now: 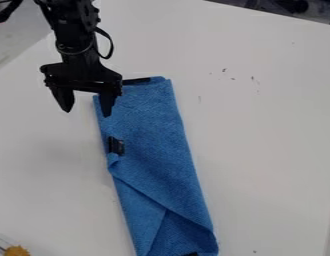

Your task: Fold the cloth from the top to bottom

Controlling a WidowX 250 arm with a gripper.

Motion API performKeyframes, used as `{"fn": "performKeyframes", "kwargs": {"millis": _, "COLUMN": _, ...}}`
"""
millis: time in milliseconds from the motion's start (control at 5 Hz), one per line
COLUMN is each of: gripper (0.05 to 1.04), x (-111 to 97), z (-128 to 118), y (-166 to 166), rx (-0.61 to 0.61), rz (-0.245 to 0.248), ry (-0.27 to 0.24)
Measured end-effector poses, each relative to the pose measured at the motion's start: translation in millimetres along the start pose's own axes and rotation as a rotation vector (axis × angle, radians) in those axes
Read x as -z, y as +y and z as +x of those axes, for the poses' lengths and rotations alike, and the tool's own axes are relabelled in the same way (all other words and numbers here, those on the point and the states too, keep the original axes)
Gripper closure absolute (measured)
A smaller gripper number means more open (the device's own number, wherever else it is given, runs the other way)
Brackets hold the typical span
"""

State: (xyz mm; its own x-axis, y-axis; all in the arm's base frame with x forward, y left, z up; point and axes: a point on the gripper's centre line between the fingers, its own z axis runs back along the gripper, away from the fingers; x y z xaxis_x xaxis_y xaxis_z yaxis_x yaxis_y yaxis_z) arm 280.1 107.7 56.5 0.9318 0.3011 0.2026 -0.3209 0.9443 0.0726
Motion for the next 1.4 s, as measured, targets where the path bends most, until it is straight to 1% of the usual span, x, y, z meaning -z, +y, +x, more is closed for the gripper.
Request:
{"fn": "performKeyframes", "kwargs": {"millis": 200, "gripper": 0.083, "x": 8, "z": -4, "y": -1, "rx": 0.001, "rz": -0.003, "ry": 0.028}}
{"fn": "performKeyframes", "kwargs": {"millis": 400, "gripper": 0.082, "x": 15, "z": 9, "y": -8, "rx": 0.026, "rz": -0.016, "ry": 0.015}}
{"fn": "performKeyframes", "kwargs": {"millis": 600, "gripper": 0.083, "x": 21, "z": 36, "y": -14, "rx": 0.103, "rz": -0.044, "ry": 0.011}}
{"fn": "performKeyframes", "kwargs": {"millis": 800, "gripper": 0.083, "x": 37, "z": 79, "y": -19, "rx": 0.247, "rz": -0.069, "ry": -0.009}}
{"fn": "performKeyframes", "kwargs": {"millis": 1000, "gripper": 0.083, "x": 43, "z": 122, "y": -30, "rx": 0.362, "rz": -0.083, "ry": -0.056}}
{"fn": "performKeyframes", "kwargs": {"millis": 1200, "gripper": 0.083, "x": 52, "z": 143, "y": -36, "rx": 0.415, "rz": -0.091, "ry": -0.065}}
{"fn": "performKeyframes", "kwargs": {"millis": 1400, "gripper": 0.083, "x": 57, "z": 143, "y": -40, "rx": 0.429, "rz": -0.11, "ry": -0.049}}
